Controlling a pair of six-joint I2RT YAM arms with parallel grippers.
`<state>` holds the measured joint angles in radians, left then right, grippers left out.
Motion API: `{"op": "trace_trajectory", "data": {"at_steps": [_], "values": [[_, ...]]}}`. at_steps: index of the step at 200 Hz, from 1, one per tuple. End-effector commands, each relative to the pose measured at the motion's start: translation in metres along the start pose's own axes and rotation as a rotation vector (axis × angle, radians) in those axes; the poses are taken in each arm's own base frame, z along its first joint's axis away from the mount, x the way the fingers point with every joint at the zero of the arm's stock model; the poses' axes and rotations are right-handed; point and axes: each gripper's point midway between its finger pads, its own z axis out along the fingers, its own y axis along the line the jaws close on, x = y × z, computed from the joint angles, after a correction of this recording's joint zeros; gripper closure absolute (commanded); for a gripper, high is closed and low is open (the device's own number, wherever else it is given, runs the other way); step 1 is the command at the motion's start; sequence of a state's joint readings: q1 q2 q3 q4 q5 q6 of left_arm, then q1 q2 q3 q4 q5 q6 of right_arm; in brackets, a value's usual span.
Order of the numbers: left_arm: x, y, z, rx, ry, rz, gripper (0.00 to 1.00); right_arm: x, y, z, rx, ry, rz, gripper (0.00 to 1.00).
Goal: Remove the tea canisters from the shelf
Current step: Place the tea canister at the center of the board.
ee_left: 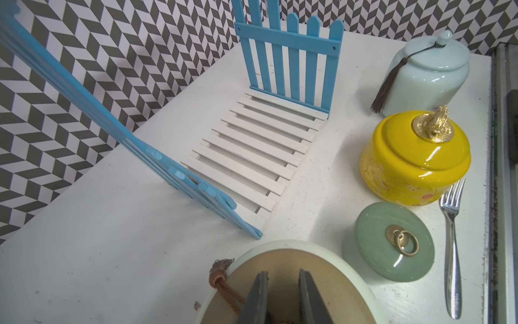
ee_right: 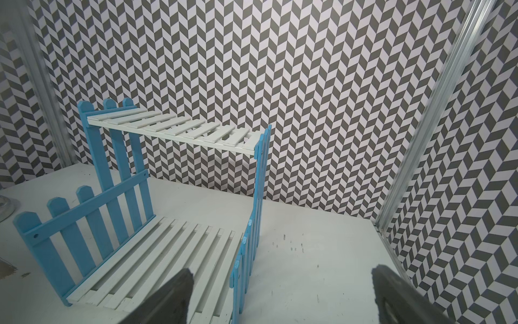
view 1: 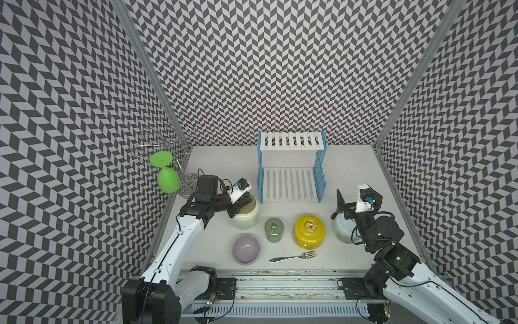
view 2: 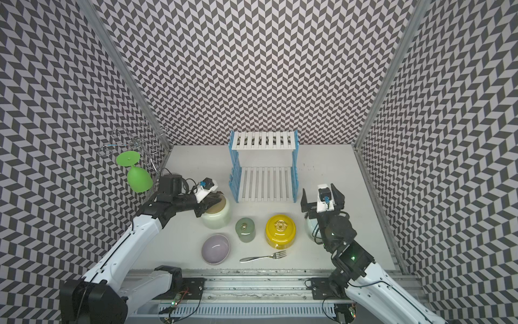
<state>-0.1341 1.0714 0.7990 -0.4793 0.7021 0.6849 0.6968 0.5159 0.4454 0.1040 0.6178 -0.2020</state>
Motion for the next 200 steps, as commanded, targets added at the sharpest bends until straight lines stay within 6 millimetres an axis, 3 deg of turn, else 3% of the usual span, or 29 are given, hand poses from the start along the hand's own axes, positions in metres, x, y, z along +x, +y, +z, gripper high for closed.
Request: {"op": "trace_trajectory", "data": {"at_steps": [1,98,157,179,200], "values": [[-0.03,0.004,-0.01,-0.028,-0.134,0.172,1.0,-0.009,-0.006,-0.001,0.024,-0.039,0.024,0.0],[0.016,-0.021,0.005,0.034,-0.097,0.167,1.0,-0.008,-0.006,-0.002,0.023,-0.041,0.023,0.0],[0.029,-0.022,0.009,0.026,-0.07,0.182,1.0,-0.009,-0.006,-0.002,0.024,-0.042,0.022,0.0],[0.033,-0.021,0.01,0.015,-0.06,0.171,0.74,-0.008,-0.006,-0.002,0.022,-0.041,0.021,0.0],[0.034,-0.02,0.008,0.007,-0.051,0.167,0.62,-0.008,-0.006,-0.001,0.022,-0.041,0.019,0.0]]}}
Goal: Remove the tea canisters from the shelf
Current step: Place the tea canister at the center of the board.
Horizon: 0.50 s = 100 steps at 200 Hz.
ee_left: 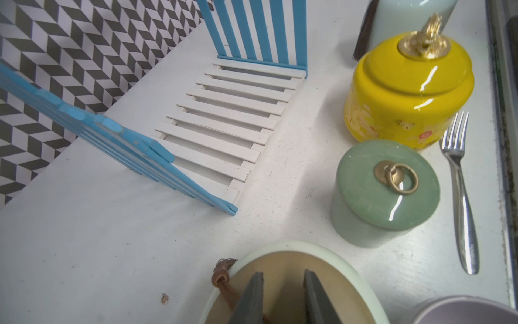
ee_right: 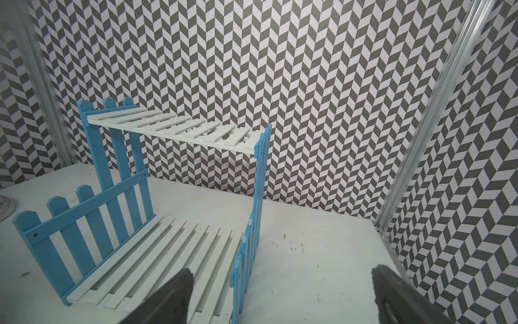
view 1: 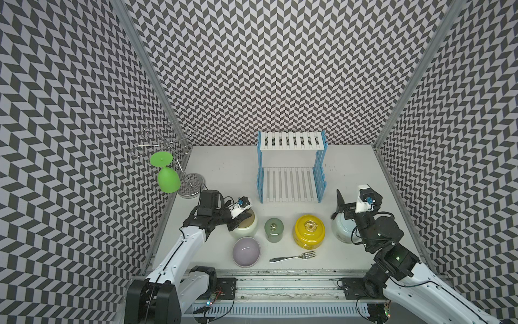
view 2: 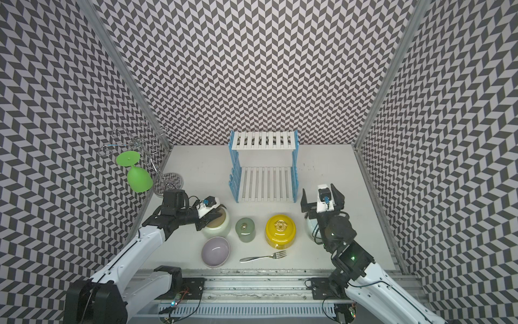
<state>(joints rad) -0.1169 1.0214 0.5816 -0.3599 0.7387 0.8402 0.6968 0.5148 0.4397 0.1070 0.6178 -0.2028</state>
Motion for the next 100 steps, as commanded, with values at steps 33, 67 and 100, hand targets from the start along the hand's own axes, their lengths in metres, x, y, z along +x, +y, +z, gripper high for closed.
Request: {"op": "trace_trajectory", "data": {"at_steps": [33,67,100], "values": [[-0.016,0.006,-0.009,-0.032,-0.037,0.042,0.5,-0.008,-0.006,-0.001,0.023,-0.041,0.019,0.0],[-0.029,0.008,-0.016,-0.028,-0.048,0.013,0.28,-0.008,-0.005,-0.001,0.023,-0.038,0.016,0.0],[-0.053,0.019,-0.026,-0.055,-0.088,-0.04,0.0,-0.008,-0.007,0.0,0.033,-0.038,0.019,0.01]]}}
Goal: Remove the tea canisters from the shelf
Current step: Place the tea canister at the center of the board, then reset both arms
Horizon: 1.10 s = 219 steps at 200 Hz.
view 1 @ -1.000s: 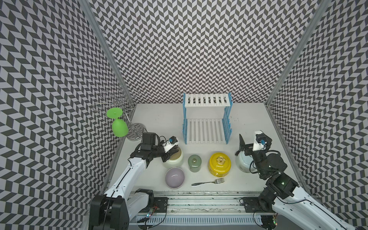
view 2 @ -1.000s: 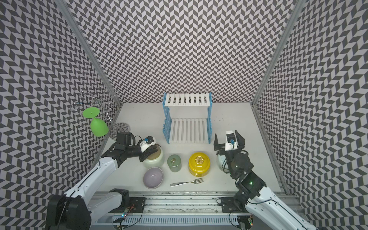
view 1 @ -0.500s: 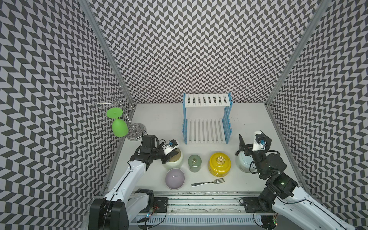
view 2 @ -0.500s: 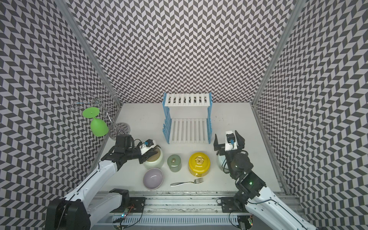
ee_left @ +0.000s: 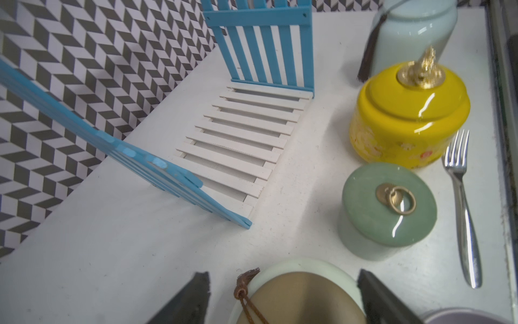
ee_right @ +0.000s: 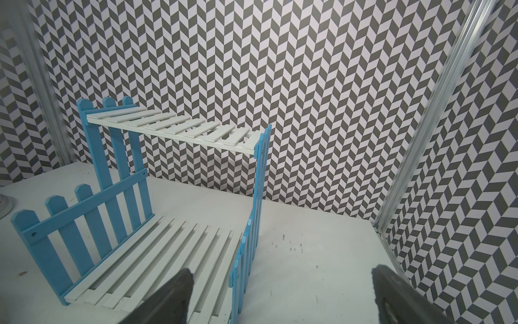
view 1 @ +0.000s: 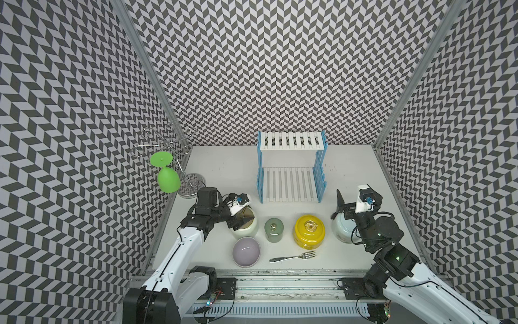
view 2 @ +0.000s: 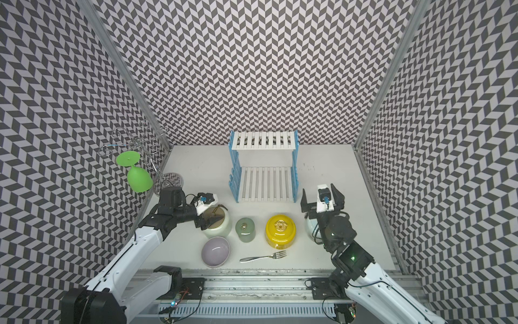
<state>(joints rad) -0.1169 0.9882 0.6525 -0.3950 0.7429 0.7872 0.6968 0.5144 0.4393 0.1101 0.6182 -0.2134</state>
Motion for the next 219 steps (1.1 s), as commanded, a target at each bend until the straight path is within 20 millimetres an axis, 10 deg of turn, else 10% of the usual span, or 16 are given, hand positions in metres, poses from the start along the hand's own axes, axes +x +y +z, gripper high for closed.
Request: {"op": "trace_trajectory", "data": {"at_steps": [1,66,110,219], "values": [[-0.027,0.009,-0.011,-0.023,-0.051,-0.037,0.0,-0.007,-0.007,0.0,0.034,-0.035,0.028,0.0],[-0.048,0.091,-0.031,-0.376,-0.136,-0.269,0.0,-0.011,-0.01,0.016,0.05,-0.003,0.069,0.0],[-0.016,0.133,-0.034,-0.591,-0.127,-0.375,0.0,0.005,-0.012,0.049,0.056,0.11,0.134,0.0],[0.047,0.144,-0.034,-0.75,-0.234,-0.396,0.0,0.023,-0.061,0.083,0.186,-0.001,0.195,0.0]]}}
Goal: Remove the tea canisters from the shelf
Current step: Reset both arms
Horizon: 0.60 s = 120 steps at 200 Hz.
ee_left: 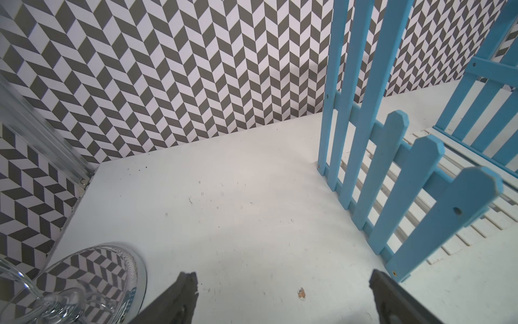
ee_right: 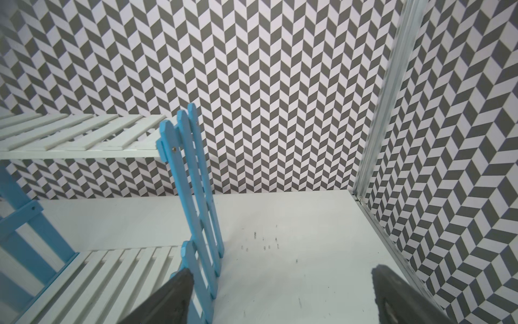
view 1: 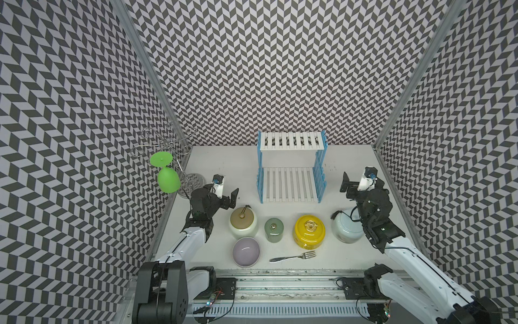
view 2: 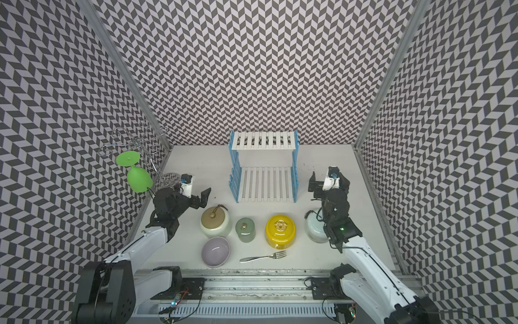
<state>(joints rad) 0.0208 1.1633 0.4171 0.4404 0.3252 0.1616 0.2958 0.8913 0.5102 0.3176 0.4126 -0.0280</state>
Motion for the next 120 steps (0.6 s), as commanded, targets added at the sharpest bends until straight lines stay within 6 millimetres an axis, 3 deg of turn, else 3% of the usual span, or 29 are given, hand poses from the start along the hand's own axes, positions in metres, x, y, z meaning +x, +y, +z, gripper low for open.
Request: {"op": "trace_trajectory", "data": {"at_steps": [1,50,89,120], "values": [[-0.019,0.013,-0.003,-0.059,-0.139,0.006,0.0,-0.013,-0.003,0.006,-0.01,-0.096,0.062,0.0],[-0.005,0.02,-0.008,-0.084,-0.196,0.013,0.0,0.026,-0.021,0.023,0.08,-0.022,0.072,0.0],[0.005,0.024,0.003,-0.084,-0.185,0.005,0.0,0.055,-0.027,0.032,0.097,0.009,0.065,0.0],[0.0,0.027,0.007,-0.081,-0.205,-0.038,0.0,0.073,-0.032,0.033,0.117,0.021,0.075,0.0]]}}
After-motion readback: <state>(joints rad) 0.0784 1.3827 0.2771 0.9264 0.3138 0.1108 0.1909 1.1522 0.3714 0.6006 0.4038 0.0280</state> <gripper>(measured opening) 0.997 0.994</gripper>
